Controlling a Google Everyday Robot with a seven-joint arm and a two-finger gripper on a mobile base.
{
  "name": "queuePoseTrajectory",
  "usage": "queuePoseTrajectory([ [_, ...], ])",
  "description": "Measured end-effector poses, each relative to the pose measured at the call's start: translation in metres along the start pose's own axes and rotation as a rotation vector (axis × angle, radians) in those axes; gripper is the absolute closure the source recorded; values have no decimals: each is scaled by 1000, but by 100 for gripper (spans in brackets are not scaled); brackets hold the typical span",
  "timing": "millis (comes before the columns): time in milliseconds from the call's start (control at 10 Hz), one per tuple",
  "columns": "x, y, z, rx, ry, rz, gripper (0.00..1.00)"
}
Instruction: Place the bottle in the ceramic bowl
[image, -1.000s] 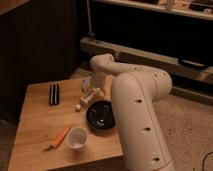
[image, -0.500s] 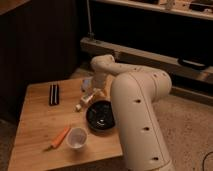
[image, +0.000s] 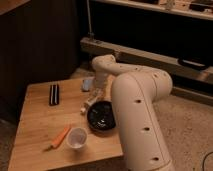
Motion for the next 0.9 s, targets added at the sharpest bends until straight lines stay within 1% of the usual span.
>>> queuePoseTrajectory([
  [200, 0, -1, 0, 0, 0, 4, 45],
  [300, 0, -1, 0, -3, 0, 8, 48],
  [500, 0, 2, -3, -19, -4, 21, 66],
  [600, 0, 4, -7, -36, -12, 30, 77],
  [700, -2, 7, -19, -62, -26, 45, 89],
  [800, -3, 9, -28, -87, -39, 60, 97],
  [900, -4, 10, -36, -110, -53, 75, 100],
])
